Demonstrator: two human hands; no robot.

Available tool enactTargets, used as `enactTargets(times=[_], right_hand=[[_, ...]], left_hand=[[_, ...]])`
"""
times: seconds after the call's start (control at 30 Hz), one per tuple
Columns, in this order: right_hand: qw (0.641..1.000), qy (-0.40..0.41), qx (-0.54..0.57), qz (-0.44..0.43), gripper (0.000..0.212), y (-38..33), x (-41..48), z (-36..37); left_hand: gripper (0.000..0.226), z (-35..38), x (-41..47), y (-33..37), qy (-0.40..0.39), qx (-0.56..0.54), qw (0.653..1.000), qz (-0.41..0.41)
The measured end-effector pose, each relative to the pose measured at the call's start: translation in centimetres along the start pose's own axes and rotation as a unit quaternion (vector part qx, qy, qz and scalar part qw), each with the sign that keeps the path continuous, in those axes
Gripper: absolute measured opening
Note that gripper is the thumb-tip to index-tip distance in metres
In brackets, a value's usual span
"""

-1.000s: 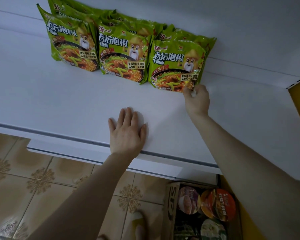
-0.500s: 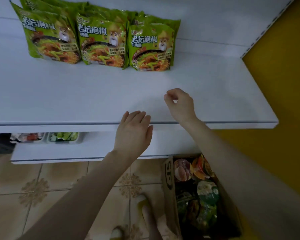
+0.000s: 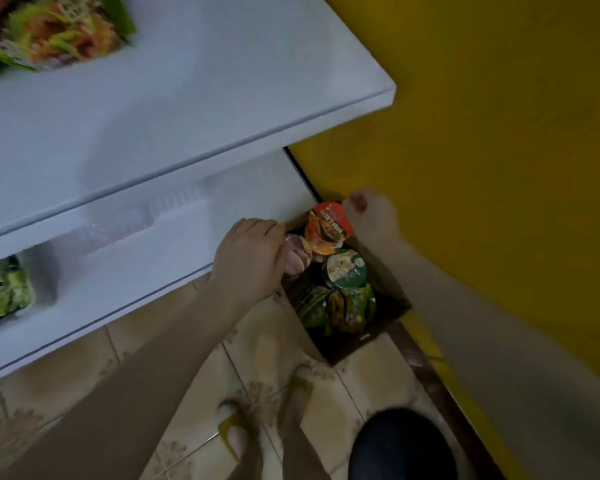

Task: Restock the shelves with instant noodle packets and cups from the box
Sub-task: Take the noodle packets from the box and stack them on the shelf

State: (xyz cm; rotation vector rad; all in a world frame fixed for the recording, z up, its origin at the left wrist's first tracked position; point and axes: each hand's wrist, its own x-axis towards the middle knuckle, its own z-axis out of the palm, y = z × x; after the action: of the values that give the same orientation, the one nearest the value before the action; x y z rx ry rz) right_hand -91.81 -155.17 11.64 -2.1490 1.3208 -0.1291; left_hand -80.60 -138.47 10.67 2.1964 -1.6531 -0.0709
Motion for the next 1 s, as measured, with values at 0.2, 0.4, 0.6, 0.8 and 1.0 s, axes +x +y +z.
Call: enactTargets(times=[0.2, 0.4, 0.6, 0.8, 1.0], right_hand=[[0.992, -0.044, 0.003, 0.114, 0.037, 10.1, -0.3, 0.7], [0.974, -0.065, 0.039, 0.214, 0.033, 18.0, 0.0, 3.7], [0.958, -0.054, 0.057, 0.275, 0.028, 23.7, 1.2, 8.4], [0.938, -0.021, 0.095, 0.332, 0.037, 29.8, 2.5, 16.3], [0.917, 0.015, 0.117, 0.382, 0.038, 35.4, 3.0, 23.2]], left_hand=[[0.033, 7.1, 2.1, 3.6, -0.111, -0.013, 0.993, 0.049], [0.015, 14.7, 2.6, 5.2, -0.199, 0.034, 0.977, 0.075], [0.025, 23.5, 2.8, 4.1, -0.247, 0.017, 0.968, 0.035], [0.028, 34.2, 2.6, 2.3, -0.302, 0.067, 0.95, 0.048], [0.032, 44.2, 1.5, 0.6, -0.394, 0.106, 0.911, 0.061]])
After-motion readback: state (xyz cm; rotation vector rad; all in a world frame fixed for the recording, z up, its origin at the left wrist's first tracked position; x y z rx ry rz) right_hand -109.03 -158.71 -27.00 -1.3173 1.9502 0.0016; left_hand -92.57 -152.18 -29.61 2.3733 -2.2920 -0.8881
